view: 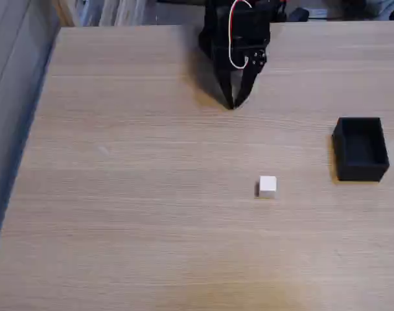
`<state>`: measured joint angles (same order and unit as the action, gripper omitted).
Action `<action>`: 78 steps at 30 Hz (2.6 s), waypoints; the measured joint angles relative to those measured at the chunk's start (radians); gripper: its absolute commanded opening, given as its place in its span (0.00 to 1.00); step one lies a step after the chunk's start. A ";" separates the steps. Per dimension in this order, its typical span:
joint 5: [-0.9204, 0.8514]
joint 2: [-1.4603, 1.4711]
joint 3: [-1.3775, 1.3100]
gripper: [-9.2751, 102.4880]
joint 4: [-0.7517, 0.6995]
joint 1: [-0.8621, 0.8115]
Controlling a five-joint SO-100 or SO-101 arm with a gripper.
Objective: Pick a white block and place it in the black box.
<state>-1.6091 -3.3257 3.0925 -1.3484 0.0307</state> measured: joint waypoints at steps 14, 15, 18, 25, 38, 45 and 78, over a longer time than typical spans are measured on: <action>0.000 0.000 0.000 0.08 0.000 0.040; 0.000 0.000 0.000 0.08 0.000 0.040; 0.000 0.000 0.000 0.08 0.000 0.040; 0.000 0.000 0.000 0.08 0.000 0.040; 0.000 0.000 0.000 0.08 0.000 0.040; 0.000 0.000 0.000 0.08 0.000 0.040; 0.006 0.229 -0.213 0.17 0.049 0.043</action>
<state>-1.6030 -3.0971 2.8793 -1.2993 0.0736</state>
